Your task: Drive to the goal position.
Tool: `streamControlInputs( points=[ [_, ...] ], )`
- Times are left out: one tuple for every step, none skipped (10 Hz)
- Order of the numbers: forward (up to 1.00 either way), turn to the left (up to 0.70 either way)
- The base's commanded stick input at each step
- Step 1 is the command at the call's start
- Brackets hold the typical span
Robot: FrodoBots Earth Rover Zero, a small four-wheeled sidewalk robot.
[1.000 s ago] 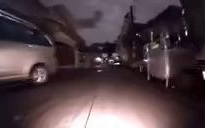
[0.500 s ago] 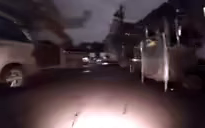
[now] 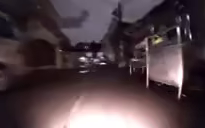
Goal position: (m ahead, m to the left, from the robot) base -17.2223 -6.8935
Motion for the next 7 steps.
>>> streamControlInputs(
  points=[
    [1.0, 0.0],
    [1.0, 0.0],
    [1.0, 0.0],
    [1.0, -0.01],
    [1.0, -0.22],
    [1.0, -0.27],
    [1.0, 0.0]
  ],
)
